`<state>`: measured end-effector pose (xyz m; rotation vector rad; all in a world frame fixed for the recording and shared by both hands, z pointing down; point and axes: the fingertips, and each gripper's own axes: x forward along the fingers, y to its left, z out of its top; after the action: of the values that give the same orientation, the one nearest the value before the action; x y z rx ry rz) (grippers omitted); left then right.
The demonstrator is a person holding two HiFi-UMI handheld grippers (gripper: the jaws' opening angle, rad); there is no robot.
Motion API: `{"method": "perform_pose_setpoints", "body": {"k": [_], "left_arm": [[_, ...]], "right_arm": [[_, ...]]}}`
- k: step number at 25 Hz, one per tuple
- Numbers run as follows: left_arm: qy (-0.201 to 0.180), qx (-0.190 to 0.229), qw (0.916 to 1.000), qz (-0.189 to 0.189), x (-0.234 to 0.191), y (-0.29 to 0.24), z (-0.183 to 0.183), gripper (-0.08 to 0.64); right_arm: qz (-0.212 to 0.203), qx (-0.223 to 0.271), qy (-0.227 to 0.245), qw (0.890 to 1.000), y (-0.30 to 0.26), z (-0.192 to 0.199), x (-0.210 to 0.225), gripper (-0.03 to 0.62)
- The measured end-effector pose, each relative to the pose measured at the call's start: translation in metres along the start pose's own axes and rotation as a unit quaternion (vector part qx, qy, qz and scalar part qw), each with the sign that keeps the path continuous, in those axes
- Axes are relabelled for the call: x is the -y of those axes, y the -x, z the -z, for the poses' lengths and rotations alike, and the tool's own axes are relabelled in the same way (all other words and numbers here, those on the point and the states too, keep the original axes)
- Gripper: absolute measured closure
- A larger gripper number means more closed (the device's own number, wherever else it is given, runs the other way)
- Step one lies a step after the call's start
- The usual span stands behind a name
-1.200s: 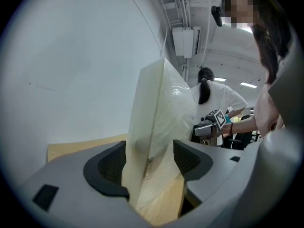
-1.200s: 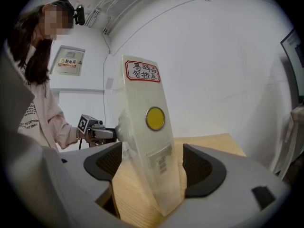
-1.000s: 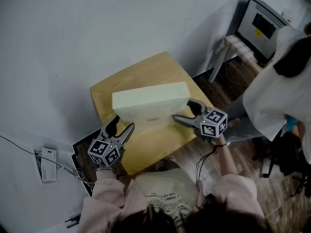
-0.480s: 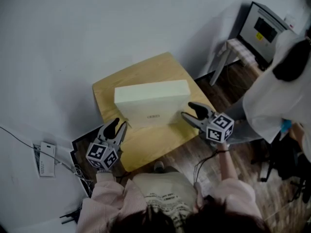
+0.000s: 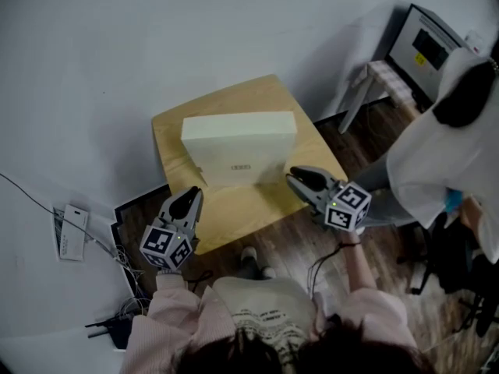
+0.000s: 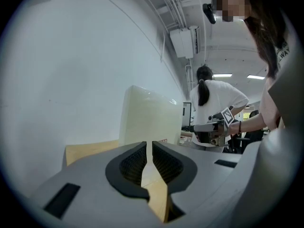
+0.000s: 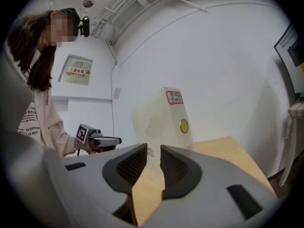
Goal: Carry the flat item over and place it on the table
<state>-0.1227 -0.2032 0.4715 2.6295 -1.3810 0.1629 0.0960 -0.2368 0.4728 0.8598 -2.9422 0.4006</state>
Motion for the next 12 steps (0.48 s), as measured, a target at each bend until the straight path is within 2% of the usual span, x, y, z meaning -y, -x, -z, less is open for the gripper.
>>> {"method": "perform_pose_setpoints", "body": {"k": [5, 12], "left_arm": [[0.001, 0.003, 1.0000, -0.002, 0.024, 0.012, 0.000, 0.546], [0.001, 0.009, 1.0000, -0.001, 0.049, 0.025, 0.001, 0.561]], "right_arm": [[-0.023, 0.002, 0.004, 1.000, 0.009, -0.001, -0.021, 0.557], [-0.044, 0.010, 0.006, 0.999, 0.017, -0.004, -0.047, 0.574]]}}
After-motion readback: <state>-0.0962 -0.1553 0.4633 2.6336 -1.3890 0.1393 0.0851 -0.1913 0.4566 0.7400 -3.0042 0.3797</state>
